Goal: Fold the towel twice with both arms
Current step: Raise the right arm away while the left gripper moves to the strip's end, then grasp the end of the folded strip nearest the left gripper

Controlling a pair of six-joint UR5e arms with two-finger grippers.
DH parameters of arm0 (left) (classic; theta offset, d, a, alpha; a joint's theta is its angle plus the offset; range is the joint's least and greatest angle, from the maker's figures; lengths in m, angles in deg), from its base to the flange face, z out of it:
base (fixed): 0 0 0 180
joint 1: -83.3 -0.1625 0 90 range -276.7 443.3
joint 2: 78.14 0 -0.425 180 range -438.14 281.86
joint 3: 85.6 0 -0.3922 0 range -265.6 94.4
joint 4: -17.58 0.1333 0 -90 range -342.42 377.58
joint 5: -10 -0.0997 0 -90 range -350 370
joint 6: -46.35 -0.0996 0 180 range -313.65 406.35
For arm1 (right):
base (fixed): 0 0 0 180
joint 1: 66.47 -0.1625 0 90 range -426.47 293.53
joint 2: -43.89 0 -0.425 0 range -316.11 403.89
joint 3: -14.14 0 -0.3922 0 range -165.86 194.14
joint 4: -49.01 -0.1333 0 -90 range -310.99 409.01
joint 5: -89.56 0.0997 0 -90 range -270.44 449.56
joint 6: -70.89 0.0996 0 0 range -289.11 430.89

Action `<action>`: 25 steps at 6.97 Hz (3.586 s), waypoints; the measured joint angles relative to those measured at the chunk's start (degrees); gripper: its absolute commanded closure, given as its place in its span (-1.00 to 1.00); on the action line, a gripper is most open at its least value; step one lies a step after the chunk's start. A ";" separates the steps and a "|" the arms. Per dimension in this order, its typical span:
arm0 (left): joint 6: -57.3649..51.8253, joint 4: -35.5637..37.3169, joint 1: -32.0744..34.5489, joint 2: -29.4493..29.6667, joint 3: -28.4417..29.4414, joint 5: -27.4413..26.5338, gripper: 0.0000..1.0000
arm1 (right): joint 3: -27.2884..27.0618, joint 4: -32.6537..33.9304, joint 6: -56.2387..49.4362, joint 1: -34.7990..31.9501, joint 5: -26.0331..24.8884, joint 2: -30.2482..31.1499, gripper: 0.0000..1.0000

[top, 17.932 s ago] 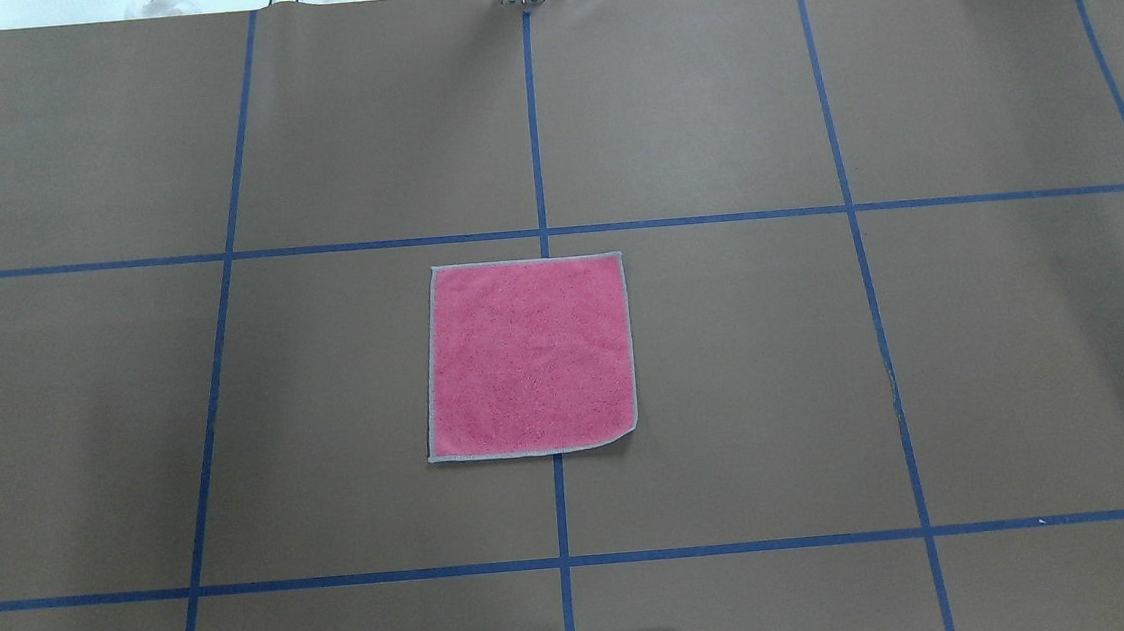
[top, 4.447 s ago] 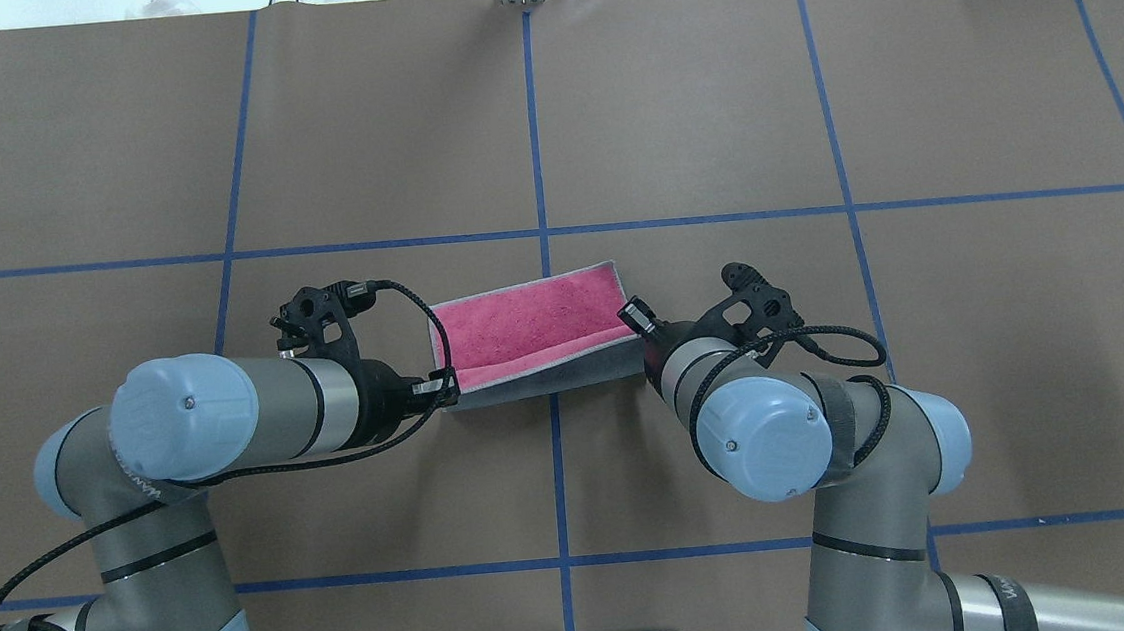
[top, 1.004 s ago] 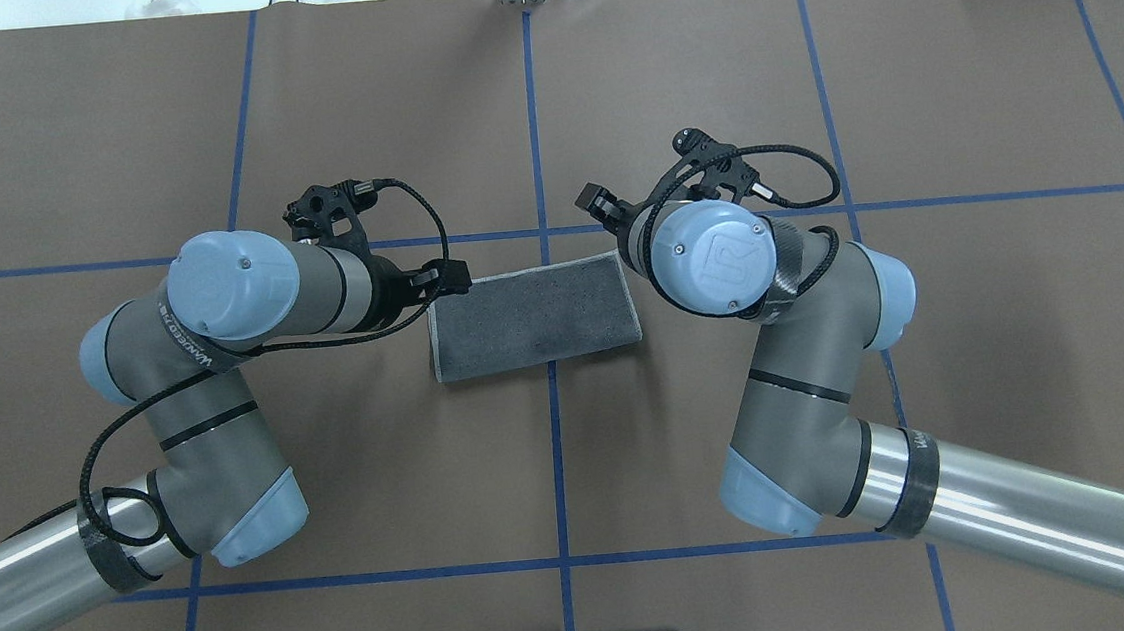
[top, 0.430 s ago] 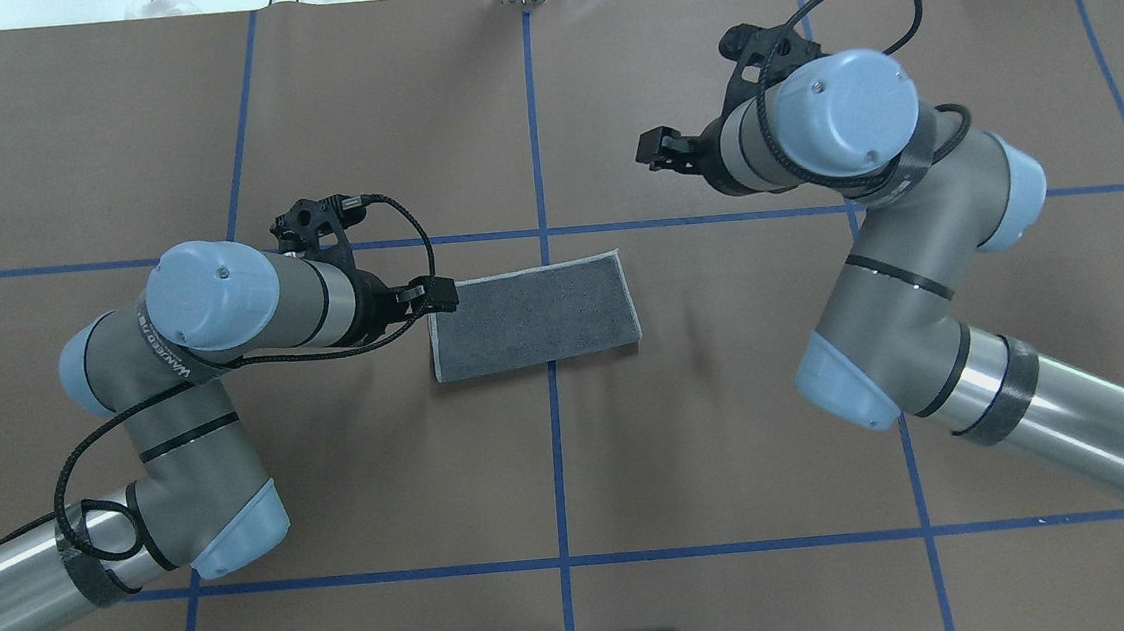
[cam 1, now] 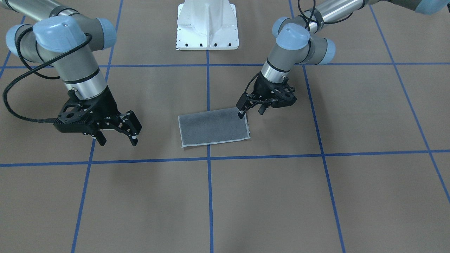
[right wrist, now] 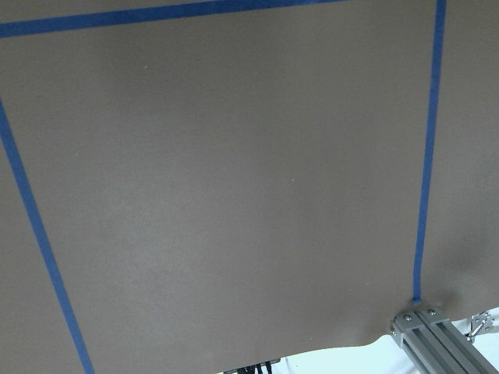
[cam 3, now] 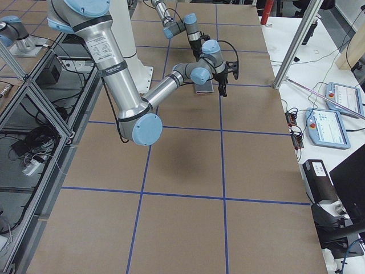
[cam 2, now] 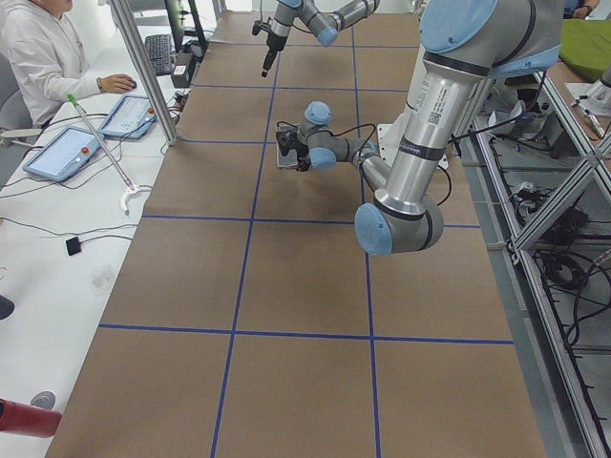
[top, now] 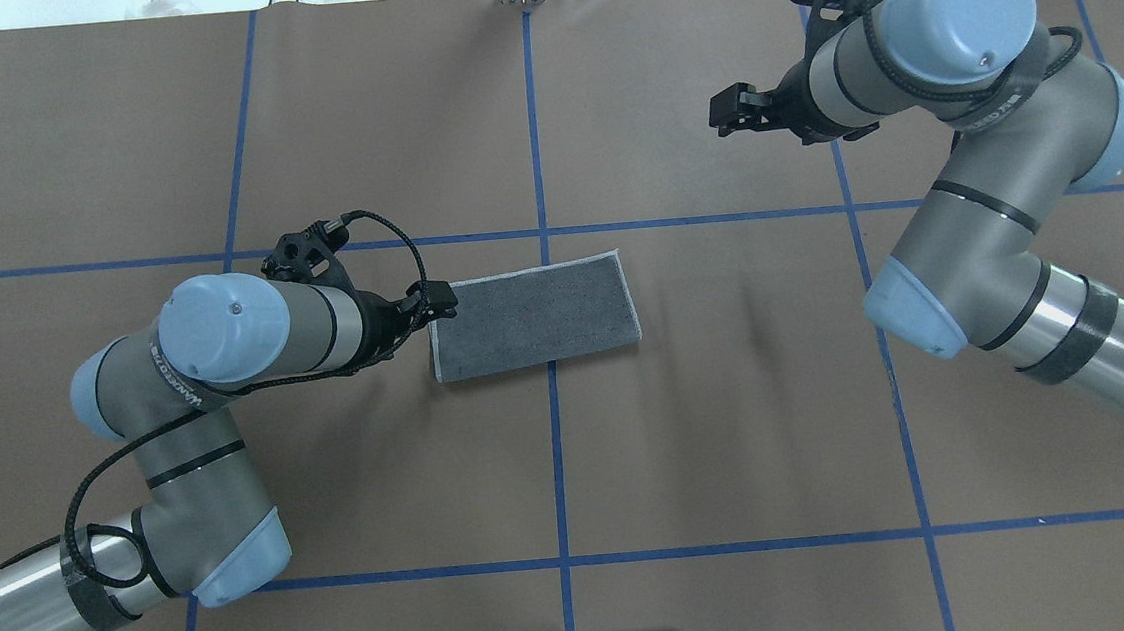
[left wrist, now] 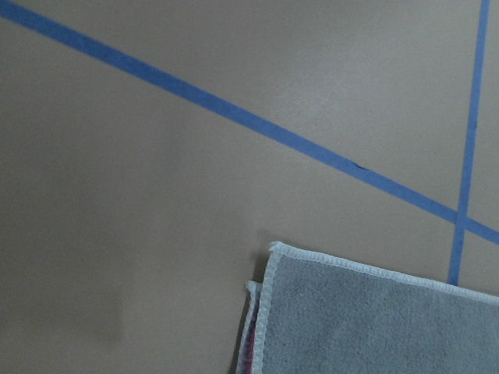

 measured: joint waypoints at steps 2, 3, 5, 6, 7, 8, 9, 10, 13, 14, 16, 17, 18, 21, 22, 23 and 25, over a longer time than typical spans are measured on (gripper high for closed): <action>6.58 -0.97 -2.36 -0.41 -0.13 -2.60 -0.67 | -0.05 -0.10 -3.75 -2.39 2.19 1.56 -1.00; 8.03 -1.06 -3.58 -0.54 -0.15 -3.73 -0.66 | -0.11 -0.13 -4.13 -2.73 2.39 1.76 -1.00; 8.83 -1.10 -5.36 -0.74 -0.15 -5.29 -0.45 | -0.13 -0.16 -4.26 -2.87 2.41 1.84 -1.00; 8.88 -1.11 -5.62 -0.86 -0.19 -5.47 0.09 | -0.12 -0.16 -4.23 -2.90 2.40 1.85 -1.00; 8.84 -1.12 -5.71 -0.93 -0.20 -5.50 0.13 | -0.11 -0.16 -4.19 -2.90 2.39 1.84 -1.00; 8.68 -1.11 -5.75 -1.01 -0.20 -5.47 0.13 | -0.11 -0.16 -4.17 -2.90 2.39 1.80 -1.00; 8.50 -1.11 -5.78 -1.04 -0.13 -5.46 0.14 | -0.11 -0.18 -4.19 -2.91 2.39 1.78 -1.00; 8.37 -1.13 -5.79 -1.10 -0.13 -5.45 0.15 | -0.12 -0.22 -4.20 -2.91 2.39 1.77 -1.00; 8.29 -1.09 -5.79 -1.14 -0.16 -5.39 0.19 | -0.19 -0.27 -4.13 -2.91 2.37 1.71 -1.00; 8.29 -1.09 -5.79 -1.11 -0.18 -5.42 0.39 | -0.22 -0.31 -4.12 -2.91 2.33 1.73 -1.00; 8.29 -1.11 -5.80 -1.02 -0.21 -5.39 0.51 | -0.22 -0.35 -4.12 -2.91 2.24 1.76 -1.00; 8.27 -1.11 -5.79 -1.02 -0.21 -5.37 0.51 | -0.21 -0.37 -4.12 -2.90 2.22 1.76 -1.00; 8.23 -1.11 -5.79 -1.07 -0.24 -5.39 0.51 | -0.20 -0.35 -4.12 -2.91 2.22 1.77 -1.00; 8.20 -1.09 -5.72 -1.22 -1.01 -5.47 1.00 | -0.20 -0.37 -4.12 -2.90 2.21 1.74 -1.00; 8.20 -1.05 -5.71 -1.20 -1.18 -5.53 1.00 | -0.20 -0.36 -4.13 -2.91 2.23 1.77 -1.00; 8.18 -1.01 -5.71 -1.11 -1.23 -5.59 1.00 | -0.14 -0.34 -4.19 -2.98 2.29 1.88 -1.00; 6.47 -0.96 -5.58 -2.15 -2.02 -5.57 1.00 | 0.02 -0.33 -4.38 -3.57 2.51 2.34 -1.00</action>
